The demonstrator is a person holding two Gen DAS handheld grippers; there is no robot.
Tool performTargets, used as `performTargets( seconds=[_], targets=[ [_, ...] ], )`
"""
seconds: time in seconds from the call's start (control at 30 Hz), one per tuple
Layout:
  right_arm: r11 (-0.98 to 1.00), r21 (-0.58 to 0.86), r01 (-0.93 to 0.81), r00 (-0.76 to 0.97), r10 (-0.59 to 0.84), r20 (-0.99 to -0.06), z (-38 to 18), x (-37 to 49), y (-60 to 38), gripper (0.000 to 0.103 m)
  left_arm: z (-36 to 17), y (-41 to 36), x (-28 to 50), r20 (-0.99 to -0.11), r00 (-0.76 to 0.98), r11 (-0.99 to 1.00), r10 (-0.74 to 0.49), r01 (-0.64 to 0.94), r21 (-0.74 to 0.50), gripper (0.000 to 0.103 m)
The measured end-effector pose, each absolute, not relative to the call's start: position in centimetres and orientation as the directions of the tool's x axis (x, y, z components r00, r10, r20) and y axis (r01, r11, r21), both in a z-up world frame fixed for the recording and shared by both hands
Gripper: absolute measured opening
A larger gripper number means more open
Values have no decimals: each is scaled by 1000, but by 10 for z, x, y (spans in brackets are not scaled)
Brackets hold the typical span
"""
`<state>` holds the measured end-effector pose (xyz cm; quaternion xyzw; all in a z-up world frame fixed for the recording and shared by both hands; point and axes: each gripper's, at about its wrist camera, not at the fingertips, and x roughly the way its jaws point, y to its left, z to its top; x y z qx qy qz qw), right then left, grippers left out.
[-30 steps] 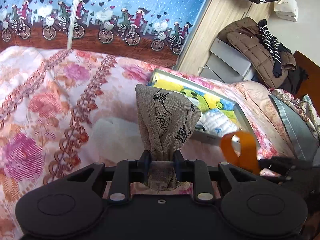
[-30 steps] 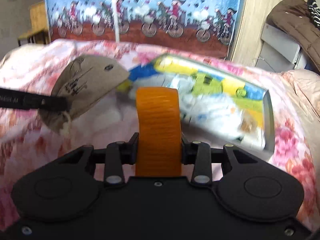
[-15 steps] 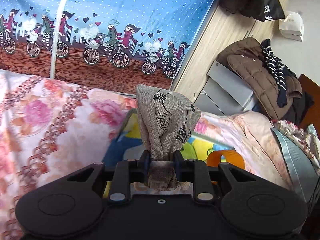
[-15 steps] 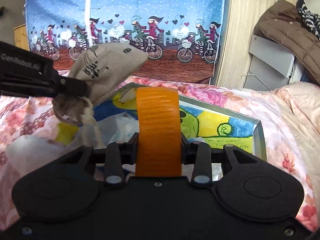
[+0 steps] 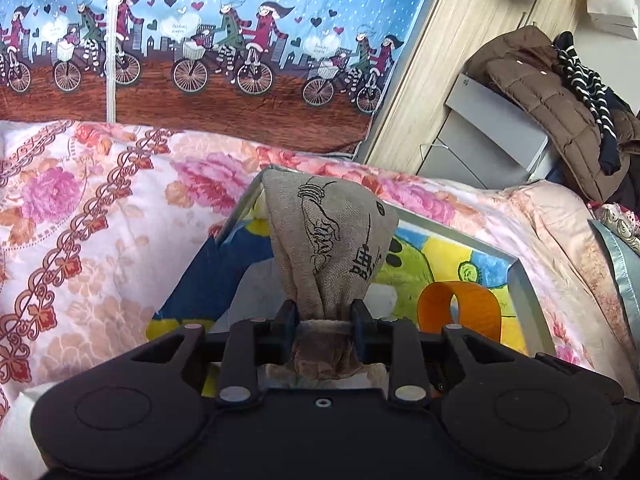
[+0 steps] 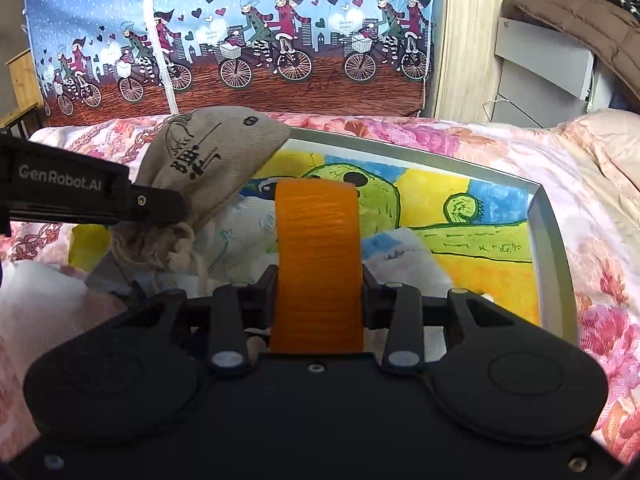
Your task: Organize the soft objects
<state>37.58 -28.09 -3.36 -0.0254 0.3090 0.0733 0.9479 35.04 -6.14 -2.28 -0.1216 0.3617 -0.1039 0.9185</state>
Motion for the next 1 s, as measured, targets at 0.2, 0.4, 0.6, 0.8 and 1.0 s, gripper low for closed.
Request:
performTargets(
  seconds=[0.2,0.4,0.6,0.8,1.0],
  targets=[
    [991,6,-133,814,113,-570,-20,360,-286,67,-15,-60,347,-661,709,961,-246,90,-262,59],
    [992,91,-90,839,125,-529,4,342,-302,100,-2,-40,326,-619,747,952,-244,63,-298,68],
    [990,94,-106,856,139,-497,33,308,-303,103,22,-18,287,-554,804,952,-219,51,-302,83],
    [985,82,-151,880,172,-443,61,264,-290,103,43,1,231,-495,853,973,-164,57,-225,93],
    [982,31,-188,911,186,-369,73,212,-271,103,63,18,174,-437,888,982,-143,73,-174,99]
  ],
)
